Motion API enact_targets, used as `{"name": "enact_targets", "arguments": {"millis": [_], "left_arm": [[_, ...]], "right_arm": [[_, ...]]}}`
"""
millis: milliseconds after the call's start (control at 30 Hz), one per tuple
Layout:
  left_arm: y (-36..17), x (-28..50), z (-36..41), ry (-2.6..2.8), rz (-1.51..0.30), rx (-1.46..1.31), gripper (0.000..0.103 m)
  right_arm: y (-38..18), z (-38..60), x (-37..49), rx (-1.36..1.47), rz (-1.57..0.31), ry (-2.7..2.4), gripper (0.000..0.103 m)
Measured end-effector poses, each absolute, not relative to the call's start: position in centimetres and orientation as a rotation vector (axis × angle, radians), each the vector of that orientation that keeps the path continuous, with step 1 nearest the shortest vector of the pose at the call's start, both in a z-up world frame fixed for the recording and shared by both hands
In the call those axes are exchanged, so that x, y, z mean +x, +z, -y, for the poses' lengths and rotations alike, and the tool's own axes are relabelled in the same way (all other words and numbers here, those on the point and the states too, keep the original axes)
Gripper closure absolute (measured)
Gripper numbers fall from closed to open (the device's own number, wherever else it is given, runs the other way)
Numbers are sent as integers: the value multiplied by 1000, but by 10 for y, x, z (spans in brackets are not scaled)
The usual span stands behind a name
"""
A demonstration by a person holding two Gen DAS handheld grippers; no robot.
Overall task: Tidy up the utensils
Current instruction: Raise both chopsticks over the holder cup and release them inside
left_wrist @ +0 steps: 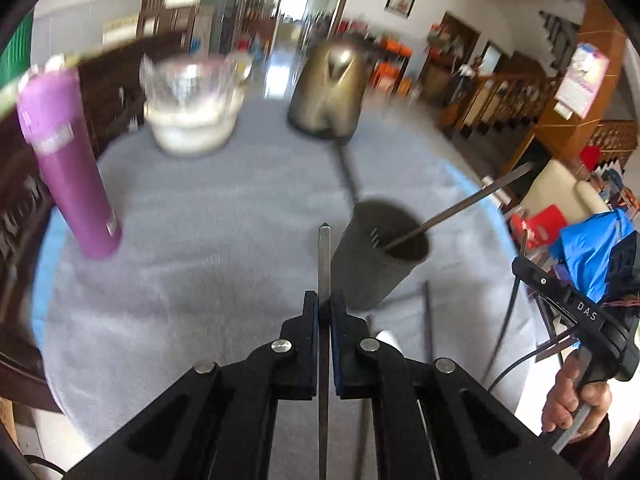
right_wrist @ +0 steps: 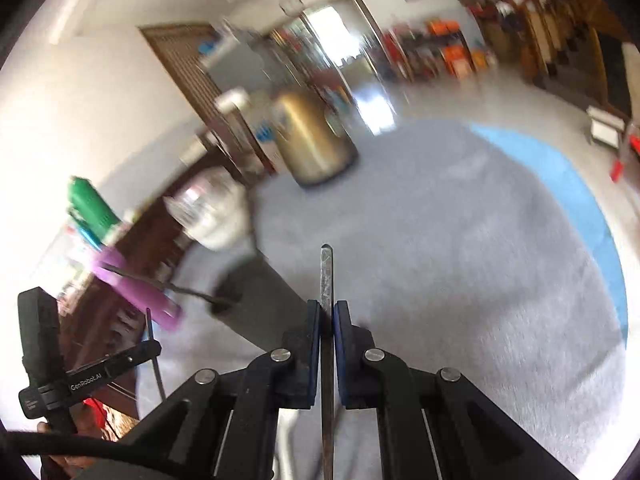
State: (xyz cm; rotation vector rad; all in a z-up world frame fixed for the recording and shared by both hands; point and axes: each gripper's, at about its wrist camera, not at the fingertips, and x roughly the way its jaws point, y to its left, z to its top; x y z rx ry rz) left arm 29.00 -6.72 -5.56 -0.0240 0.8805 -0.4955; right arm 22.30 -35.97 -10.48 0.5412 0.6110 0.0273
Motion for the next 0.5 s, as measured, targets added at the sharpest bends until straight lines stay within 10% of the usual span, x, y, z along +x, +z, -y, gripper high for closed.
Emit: {"name": "enact_targets", "arguments": {"millis": [500], "left_arm": [[14,268,80,-540,-638,-30,98]], "right_arm": [[-10,326,197,425,-215,62,96]]}}
